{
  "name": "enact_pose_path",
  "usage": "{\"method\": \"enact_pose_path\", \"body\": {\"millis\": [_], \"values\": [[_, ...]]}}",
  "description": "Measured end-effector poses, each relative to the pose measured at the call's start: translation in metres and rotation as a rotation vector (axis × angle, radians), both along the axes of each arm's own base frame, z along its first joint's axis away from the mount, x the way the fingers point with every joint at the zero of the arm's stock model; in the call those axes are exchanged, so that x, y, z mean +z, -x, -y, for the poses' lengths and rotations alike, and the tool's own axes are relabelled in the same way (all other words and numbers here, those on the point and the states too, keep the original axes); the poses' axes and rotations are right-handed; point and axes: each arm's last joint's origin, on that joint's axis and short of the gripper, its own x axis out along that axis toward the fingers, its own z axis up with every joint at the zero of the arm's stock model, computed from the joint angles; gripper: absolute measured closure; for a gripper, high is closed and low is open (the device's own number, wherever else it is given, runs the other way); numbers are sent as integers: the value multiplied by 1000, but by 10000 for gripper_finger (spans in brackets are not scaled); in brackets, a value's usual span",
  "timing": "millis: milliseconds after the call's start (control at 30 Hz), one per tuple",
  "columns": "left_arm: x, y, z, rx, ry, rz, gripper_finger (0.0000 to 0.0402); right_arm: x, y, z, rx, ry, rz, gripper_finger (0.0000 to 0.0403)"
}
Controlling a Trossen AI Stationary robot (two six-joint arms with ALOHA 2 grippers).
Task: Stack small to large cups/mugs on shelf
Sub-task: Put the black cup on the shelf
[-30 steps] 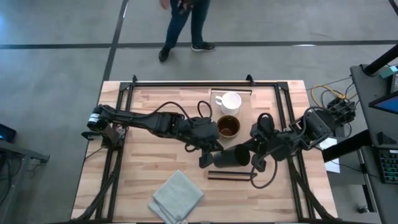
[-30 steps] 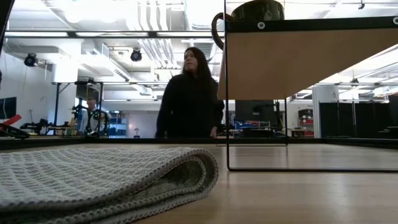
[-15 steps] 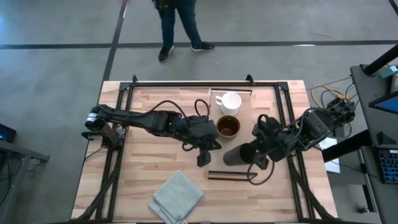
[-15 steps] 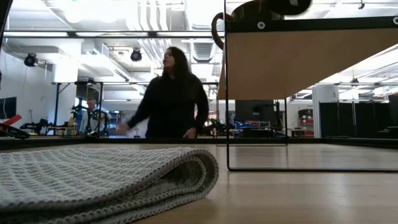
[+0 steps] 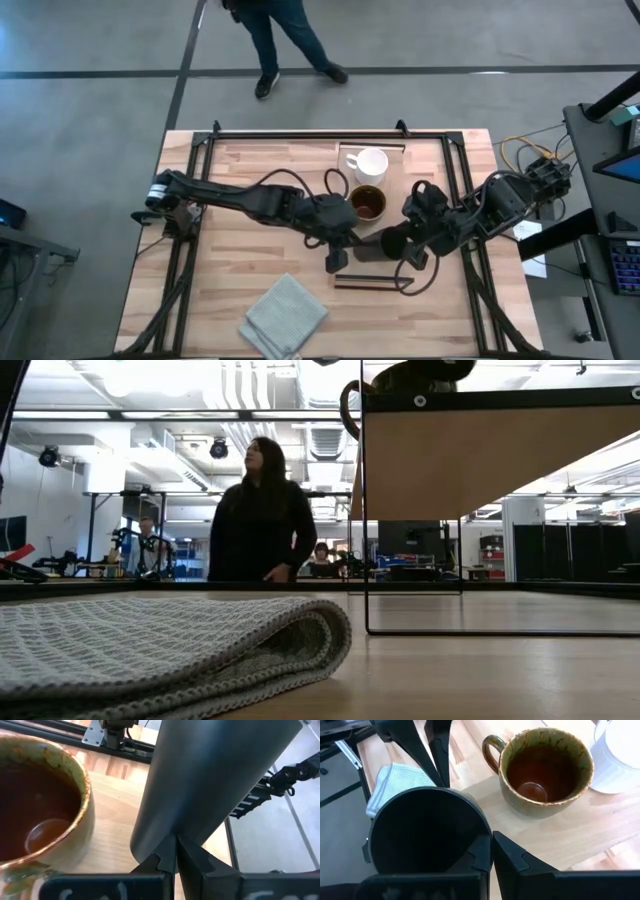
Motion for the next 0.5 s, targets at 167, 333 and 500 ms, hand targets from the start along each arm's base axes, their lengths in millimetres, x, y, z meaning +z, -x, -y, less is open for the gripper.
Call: {"method": "enact_pose_path", "body": {"millis": [167, 333, 500], "values": [[-5, -6, 2, 2, 18, 1, 402, 1, -2, 1, 14, 6, 16, 394], [-5, -8, 2, 3, 21, 15, 402, 2, -2, 2, 15, 7, 21, 394], [-5, -8, 2, 2, 22, 16, 402, 4, -6, 0, 50, 18, 57, 394]]}}
